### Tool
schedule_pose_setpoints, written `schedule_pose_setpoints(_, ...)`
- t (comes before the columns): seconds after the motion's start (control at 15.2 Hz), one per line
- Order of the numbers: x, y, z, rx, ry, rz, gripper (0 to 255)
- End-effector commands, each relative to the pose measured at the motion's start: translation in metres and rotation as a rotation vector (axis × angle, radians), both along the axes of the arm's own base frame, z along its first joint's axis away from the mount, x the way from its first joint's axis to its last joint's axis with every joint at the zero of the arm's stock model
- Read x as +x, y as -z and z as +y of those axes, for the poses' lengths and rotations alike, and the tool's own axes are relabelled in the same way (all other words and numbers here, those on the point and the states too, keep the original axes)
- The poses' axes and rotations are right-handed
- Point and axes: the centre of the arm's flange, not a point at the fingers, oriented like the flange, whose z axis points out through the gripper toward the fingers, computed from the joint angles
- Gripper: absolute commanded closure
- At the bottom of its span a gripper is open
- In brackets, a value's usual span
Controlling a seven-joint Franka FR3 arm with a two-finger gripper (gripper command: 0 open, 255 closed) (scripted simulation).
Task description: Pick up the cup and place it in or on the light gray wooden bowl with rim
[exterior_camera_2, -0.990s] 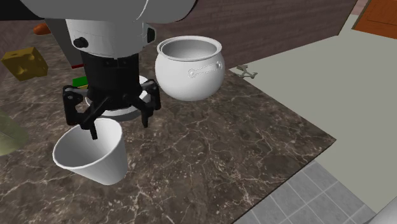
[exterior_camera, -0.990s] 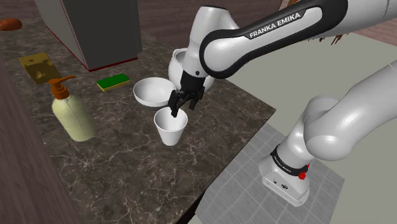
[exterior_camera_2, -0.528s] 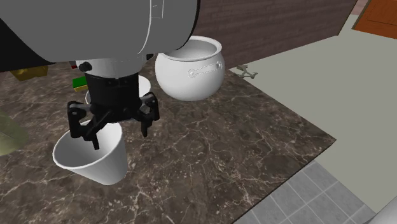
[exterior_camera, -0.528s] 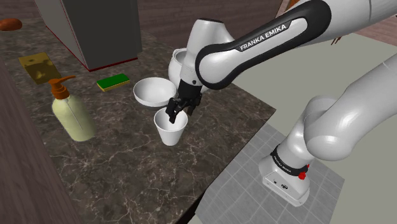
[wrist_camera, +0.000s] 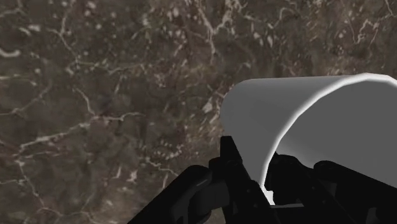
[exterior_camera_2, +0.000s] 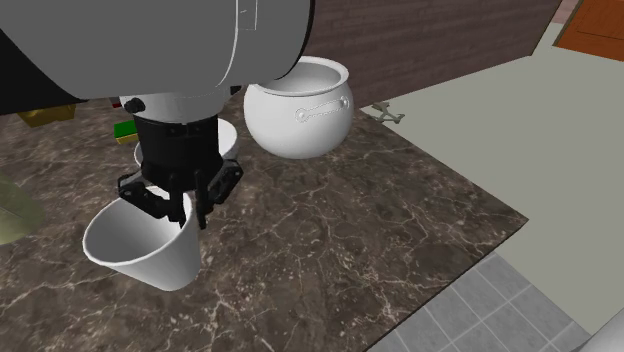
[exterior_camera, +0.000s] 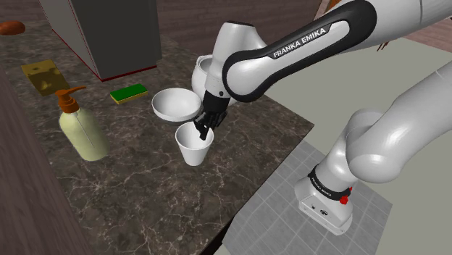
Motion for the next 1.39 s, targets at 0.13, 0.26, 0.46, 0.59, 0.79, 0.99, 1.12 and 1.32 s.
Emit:
schedule_pose_setpoints(0.13,0.0,0.0,0.0,0.0,0.0,0.0,255)
schedule_pose_setpoints(0.26,0.0,0.0,0.0,0.0,0.0,0.0,255)
schedule_pose_setpoints(0.46,0.0,-0.005,0.0,0.0,0.0,0.0,255)
schedule_pose_setpoints(0.59,0.0,-0.016,0.0,0.0,0.0,0.0,255)
schedule_pose_setpoints(0.79,0.0,-0.032,0.0,0.0,0.0,0.0,255)
schedule_pose_setpoints(0.99,0.0,-0.047,0.0,0.0,0.0,0.0,255)
schedule_pose_setpoints(1.12,0.0,-0.058,0.0,0.0,0.0,0.0,255)
schedule_pose_setpoints(1.32,0.0,-0.074,0.0,0.0,0.0,0.0,255)
